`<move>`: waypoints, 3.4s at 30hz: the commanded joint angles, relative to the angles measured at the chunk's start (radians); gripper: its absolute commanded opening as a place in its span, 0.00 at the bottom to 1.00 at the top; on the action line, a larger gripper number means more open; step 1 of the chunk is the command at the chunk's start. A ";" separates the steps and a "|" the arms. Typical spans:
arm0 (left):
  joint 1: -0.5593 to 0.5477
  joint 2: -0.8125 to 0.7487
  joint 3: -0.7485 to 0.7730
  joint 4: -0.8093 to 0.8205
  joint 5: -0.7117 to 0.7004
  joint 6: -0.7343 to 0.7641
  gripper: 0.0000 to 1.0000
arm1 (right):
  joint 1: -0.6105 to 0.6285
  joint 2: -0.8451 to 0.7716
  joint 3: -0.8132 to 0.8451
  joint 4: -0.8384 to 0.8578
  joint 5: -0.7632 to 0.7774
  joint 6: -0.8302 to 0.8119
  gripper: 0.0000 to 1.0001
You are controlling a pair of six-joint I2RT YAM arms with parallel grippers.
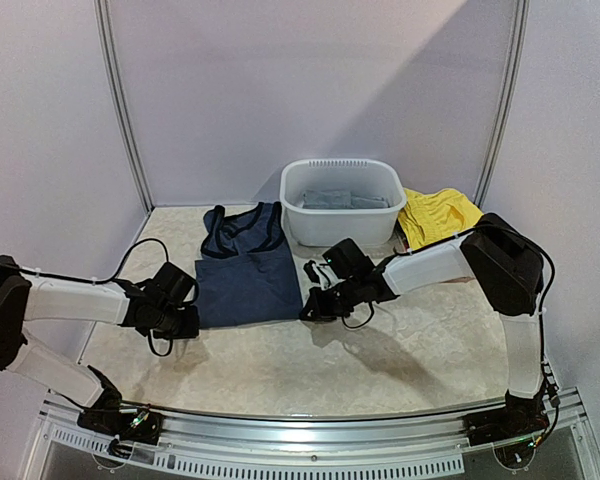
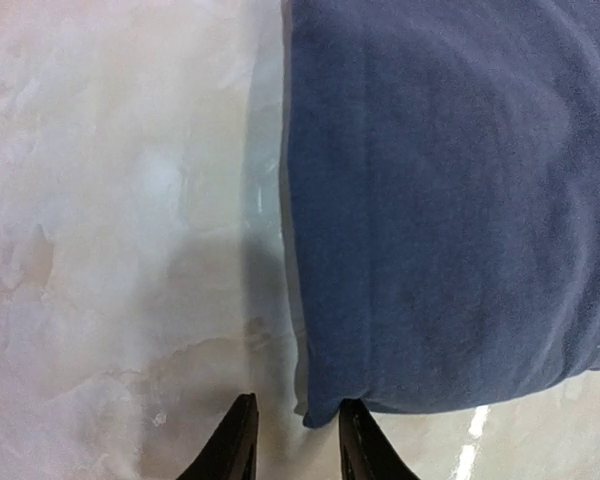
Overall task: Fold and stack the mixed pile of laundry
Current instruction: Pick up the 2/3-rectangle-folded tank top from the center of the board, then fold the 2/3-rectangle-folded tank top at the center of the board.
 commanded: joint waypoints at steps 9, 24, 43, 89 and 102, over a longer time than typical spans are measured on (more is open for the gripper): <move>0.010 0.107 -0.013 0.133 0.033 0.046 0.12 | -0.008 0.051 0.018 -0.054 0.015 -0.015 0.00; -0.027 -0.035 -0.002 0.005 0.078 0.023 0.00 | -0.011 -0.015 -0.012 -0.119 0.034 -0.058 0.00; -0.244 -0.399 0.061 -0.407 0.015 -0.080 0.00 | 0.080 -0.308 -0.168 -0.174 0.056 -0.050 0.00; -0.479 -0.462 0.438 -0.670 -0.300 -0.086 0.00 | 0.198 -0.522 0.178 -0.673 0.565 -0.114 0.00; -0.223 -0.246 0.506 -0.519 -0.246 0.041 0.00 | 0.054 -0.283 0.445 -0.703 0.523 -0.215 0.00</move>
